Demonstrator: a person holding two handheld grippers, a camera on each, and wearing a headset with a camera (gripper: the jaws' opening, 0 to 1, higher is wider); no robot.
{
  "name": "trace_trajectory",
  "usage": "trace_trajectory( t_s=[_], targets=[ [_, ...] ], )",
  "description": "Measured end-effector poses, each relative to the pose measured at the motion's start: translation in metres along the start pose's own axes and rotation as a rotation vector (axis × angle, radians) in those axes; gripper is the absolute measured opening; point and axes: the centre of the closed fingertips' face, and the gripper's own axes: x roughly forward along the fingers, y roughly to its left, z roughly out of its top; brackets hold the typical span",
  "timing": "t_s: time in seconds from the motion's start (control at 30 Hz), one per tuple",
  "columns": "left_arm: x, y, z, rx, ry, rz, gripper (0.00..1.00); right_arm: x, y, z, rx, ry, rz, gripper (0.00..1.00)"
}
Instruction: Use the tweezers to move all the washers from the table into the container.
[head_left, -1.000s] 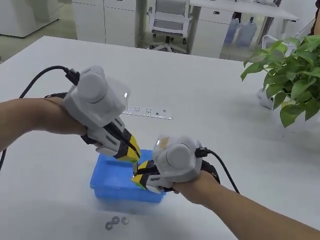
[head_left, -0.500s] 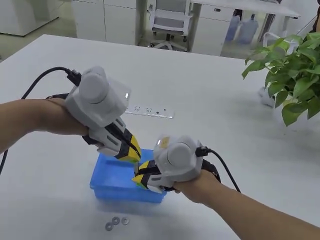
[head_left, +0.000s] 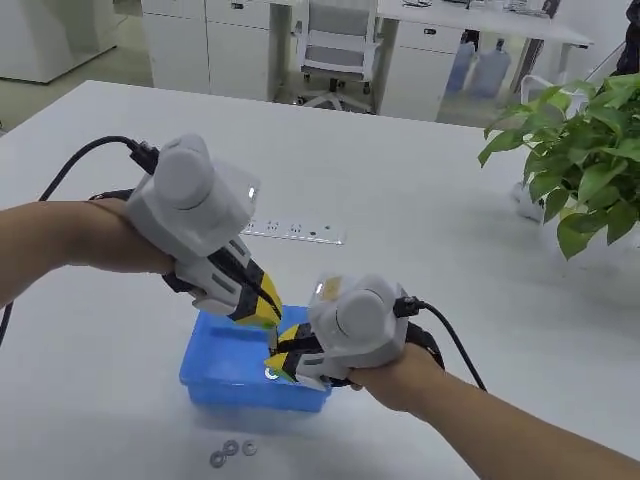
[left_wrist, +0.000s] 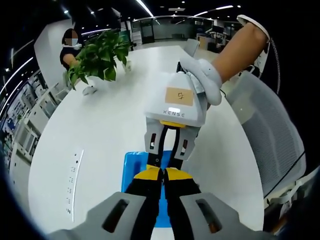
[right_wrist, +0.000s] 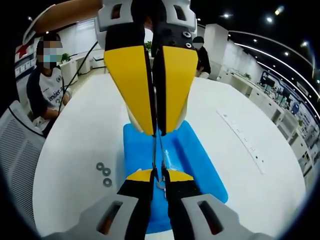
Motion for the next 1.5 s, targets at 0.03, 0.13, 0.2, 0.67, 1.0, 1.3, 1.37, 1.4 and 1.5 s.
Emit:
trace_trajectory(
  t_s=[0.03,0.13,0.2,0.67,1.0,1.3,1.37,1.4,1.5],
  targets=[
    [-0.001,-0.001,0.001,0.0,-0.001,0.0,0.05,-0.001,0.001,0.001,-0.002,-0.001,-0.001,0.11],
    [-0.004,-0.004,0.004,0.0,-0.004,-0.001,0.05,-0.006,0.005,0.004,-0.014,-0.002,0.0,0.11],
    [-0.007,-0.006,0.006,0.002,-0.006,0.001,0.05,-0.008,0.006,0.006,-0.018,-0.002,-0.003,0.11],
    [-0.017,-0.029,0.017,0.02,-0.004,0.008,0.05,-0.022,0.027,0.015,-0.049,-0.013,-0.009,0.11],
    [-0.013,-0.051,0.009,0.014,0.011,-0.007,0.05,-0.019,0.051,0.009,-0.046,-0.011,0.012,0.11],
    [-0.006,-0.065,-0.001,0.002,0.024,-0.017,0.05,-0.011,0.068,0.001,-0.033,-0.007,0.035,0.11],
    [-0.004,-0.067,-0.004,-0.002,0.025,-0.02,0.05,-0.009,0.071,-0.001,-0.033,-0.004,0.039,0.11],
    [-0.003,-0.069,-0.005,-0.003,0.025,-0.02,0.05,-0.007,0.072,-0.002,-0.033,-0.002,0.04,0.11],
    [0.0,-0.071,-0.008,-0.01,0.023,-0.02,0.05,-0.004,0.075,-0.005,-0.023,-0.002,0.039,0.11]
  ],
)
